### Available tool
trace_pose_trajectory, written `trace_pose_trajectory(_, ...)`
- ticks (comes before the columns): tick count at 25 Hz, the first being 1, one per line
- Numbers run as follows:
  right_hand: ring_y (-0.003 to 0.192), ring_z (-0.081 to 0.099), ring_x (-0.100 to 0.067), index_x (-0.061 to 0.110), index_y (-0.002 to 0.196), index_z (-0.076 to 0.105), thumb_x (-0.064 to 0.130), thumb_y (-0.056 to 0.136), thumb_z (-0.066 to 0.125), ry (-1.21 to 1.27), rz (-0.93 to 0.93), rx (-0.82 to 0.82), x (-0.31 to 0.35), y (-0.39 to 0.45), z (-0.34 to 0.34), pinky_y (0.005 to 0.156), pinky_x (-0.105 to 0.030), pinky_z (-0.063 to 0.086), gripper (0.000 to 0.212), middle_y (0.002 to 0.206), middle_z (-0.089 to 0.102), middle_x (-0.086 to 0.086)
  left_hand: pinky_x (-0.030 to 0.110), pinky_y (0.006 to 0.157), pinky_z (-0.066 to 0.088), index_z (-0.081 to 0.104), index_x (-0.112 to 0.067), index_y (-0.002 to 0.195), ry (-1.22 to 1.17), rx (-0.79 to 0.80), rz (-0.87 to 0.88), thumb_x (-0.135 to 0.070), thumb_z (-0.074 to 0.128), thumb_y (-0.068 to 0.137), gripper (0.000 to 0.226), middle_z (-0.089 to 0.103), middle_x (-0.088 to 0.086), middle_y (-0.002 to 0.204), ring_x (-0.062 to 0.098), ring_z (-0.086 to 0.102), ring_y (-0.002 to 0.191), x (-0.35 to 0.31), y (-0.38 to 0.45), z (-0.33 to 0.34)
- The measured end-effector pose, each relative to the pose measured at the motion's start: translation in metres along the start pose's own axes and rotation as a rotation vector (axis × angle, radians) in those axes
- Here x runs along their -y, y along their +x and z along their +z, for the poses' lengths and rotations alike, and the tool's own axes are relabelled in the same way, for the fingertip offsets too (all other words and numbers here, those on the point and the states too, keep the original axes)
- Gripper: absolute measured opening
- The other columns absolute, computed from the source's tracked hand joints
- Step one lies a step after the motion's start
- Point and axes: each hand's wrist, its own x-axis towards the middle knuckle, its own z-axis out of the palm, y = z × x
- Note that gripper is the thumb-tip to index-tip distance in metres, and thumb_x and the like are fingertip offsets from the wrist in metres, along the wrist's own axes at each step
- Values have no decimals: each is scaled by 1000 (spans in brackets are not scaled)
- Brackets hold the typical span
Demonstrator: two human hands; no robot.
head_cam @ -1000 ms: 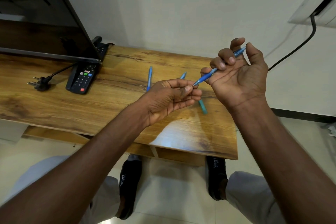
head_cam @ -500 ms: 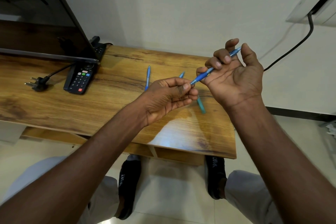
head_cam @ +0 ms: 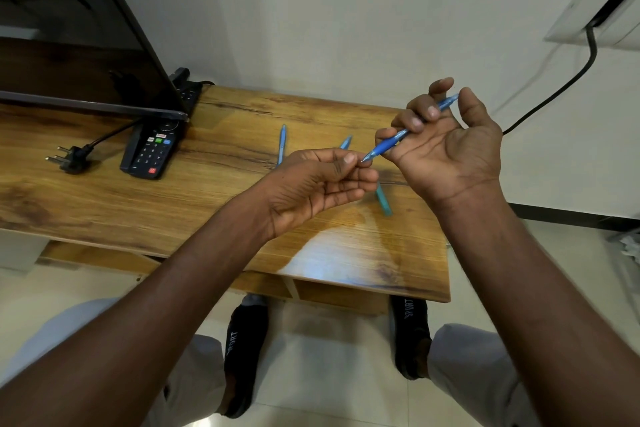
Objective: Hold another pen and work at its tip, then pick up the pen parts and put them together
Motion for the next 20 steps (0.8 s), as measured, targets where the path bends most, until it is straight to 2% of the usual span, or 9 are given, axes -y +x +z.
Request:
trace_pose_trajectory(5, 65, 39, -15, 20, 100, 66, 49, 105, 36, -6, 21, 5, 0, -1, -2, 74, -36, 34, 42, 75, 44, 4, 33, 90, 62, 73, -5, 107, 10, -13, -17, -28, 58, 106, 28, 78, 19, 106, 27, 77, 101, -1, 2, 0)
trace_pose_trajectory(8, 67, 46, -14, 20, 104, 67, 45, 107, 35, -101, 20, -28, -3, 1, 1, 72, -35, 37, 41, 78, 50, 3, 33, 89, 61, 74, -7, 110, 67, -31, -9, -34, 60, 104, 30, 78, 17, 105, 28, 76, 101, -3, 1, -3)
trace_pose_trajectory(11, 72, 55, -15, 16, 106, 65, 30, 111, 39, -258, -6, -135, -16, 3, 8, 68, -33, 43, 30, 80, 56, 1, 31, 82, 60, 73, -5, 119, 186, -42, 26, -29, 66, 101, 31, 77, 14, 101, 24, 73, 94, -2, -1, -6)
trace_pose_trajectory(13, 81, 62, -19, 12, 106, 65, 21, 111, 42, -338, -11, -160, -28, 3, 10, 72, -33, 48, 25, 82, 60, -2, 30, 75, 59, 73, -1, 119, 289, -45, 46, -20, 70, 99, 28, 76, 15, 97, 24, 72, 89, -2, -3, -9)
trace_pose_trajectory(14, 87, 65, -20, 12, 108, 65, 18, 110, 45, -464, -21, -180, -33, 3, 11, 75, -33, 49, 22, 85, 63, -3, 30, 73, 58, 73, 1, 117, 351, -61, 48, -17, 72, 98, 26, 75, 16, 96, 24, 72, 88, -3, -4, -11)
trace_pose_trajectory(17, 93, 64, -13, 20, 124, 62, 16, 104, 55, -1256, -91, -357, -44, -1, 10, 76, -30, 51, 22, 104, 65, 2, 29, 69, 56, 78, -4, 107, 550, -264, 54, -16, 77, 93, 18, 80, 10, 102, 20, 71, 88, -7, -9, -20)
trace_pose_trajectory(18, 89, 62, -10, 22, 127, 60, 16, 102, 57, -1406, -112, -397, -46, -2, 7, 73, -29, 50, 26, 105, 63, 4, 27, 66, 55, 80, -6, 102, 608, -365, 66, -15, 79, 91, 14, 80, 5, 103, 18, 70, 88, -8, -9, -26)
trace_pose_trajectory(20, 87, 61, -10, 22, 121, 64, 15, 100, 60, -1403, -99, -380, -47, -1, 7, 67, -28, 47, 22, 103, 64, 5, 28, 69, 53, 81, -10, 94, 648, -540, 92, -15, 81, 89, 8, 79, 0, 101, 16, 70, 90, -9, -7, -41)
